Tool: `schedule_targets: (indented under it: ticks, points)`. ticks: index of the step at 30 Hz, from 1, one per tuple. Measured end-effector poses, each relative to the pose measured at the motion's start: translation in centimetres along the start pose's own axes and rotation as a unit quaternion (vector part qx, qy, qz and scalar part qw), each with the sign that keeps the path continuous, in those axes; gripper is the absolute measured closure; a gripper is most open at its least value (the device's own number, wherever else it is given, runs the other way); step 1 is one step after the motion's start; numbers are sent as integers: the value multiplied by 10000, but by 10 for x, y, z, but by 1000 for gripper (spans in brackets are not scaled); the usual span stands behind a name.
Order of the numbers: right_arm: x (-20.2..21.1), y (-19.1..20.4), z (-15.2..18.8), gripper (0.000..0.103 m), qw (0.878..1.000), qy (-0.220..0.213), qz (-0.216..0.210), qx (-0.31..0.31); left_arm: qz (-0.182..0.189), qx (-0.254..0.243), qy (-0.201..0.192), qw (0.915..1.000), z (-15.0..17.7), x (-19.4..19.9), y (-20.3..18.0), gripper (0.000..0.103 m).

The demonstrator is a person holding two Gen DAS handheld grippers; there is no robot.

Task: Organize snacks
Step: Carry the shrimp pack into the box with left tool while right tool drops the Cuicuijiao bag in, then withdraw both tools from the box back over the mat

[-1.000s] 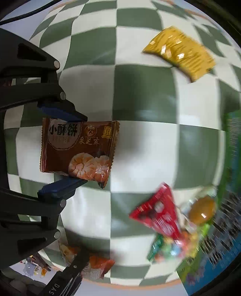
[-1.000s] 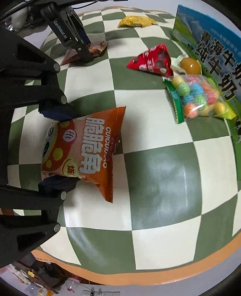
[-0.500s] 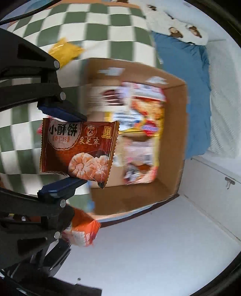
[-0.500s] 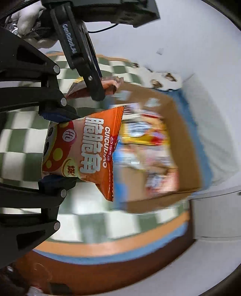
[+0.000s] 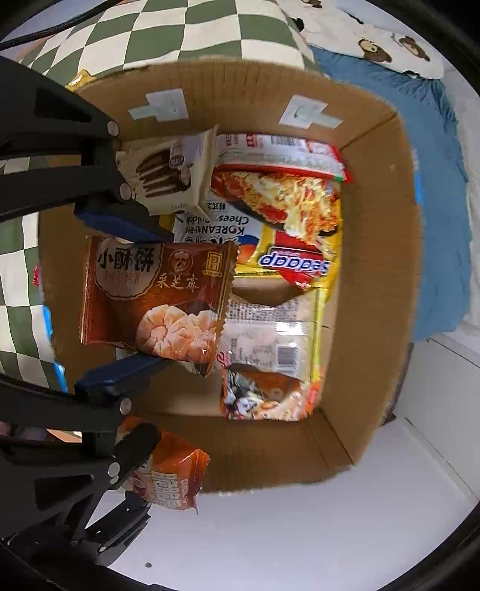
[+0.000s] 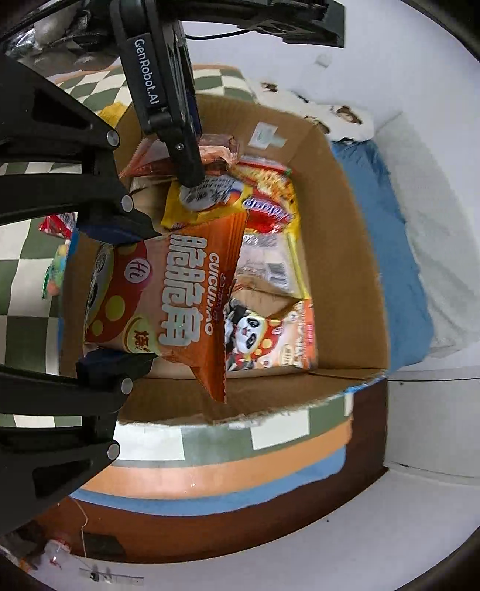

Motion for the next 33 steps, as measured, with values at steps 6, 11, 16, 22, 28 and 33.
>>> schedule_targets:
  ticks: [6,11,16,22,28,33]
  points:
    - [-31,-3,0,54,9990,430,122,0,-66,65,421,9991,-8,-28,4,45]
    - [-46,-6,6,16,9968,712,350,73,-123,91,438,9989,-6,-36,10,18]
    - [-44,-7,11,16,9963,740,434,62,-137,113,371,9992,-5,-34,18,18]
    - [-40,-4,10,16,9969,647,444,-33,-287,40,132,9995,3,-17,30,18]
    - [-31,-8,12,16,9980,453,422,-132,-441,-180,-422,9980,15,11,29,17]
    - [-21,-5,17,16,9986,208,476,-50,-738,-290,-899,9928,36,37,36,17]
Point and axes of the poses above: each gripper's, at about its wrist camera, not at the fingertips, and x roughly against the way its jaws point, y to its left, z to its underside, the point moved 4 cm from there along -x, roughly the way its jaws point, and after that the axes turned 4 degrees about -x, right-handed, at the moved point
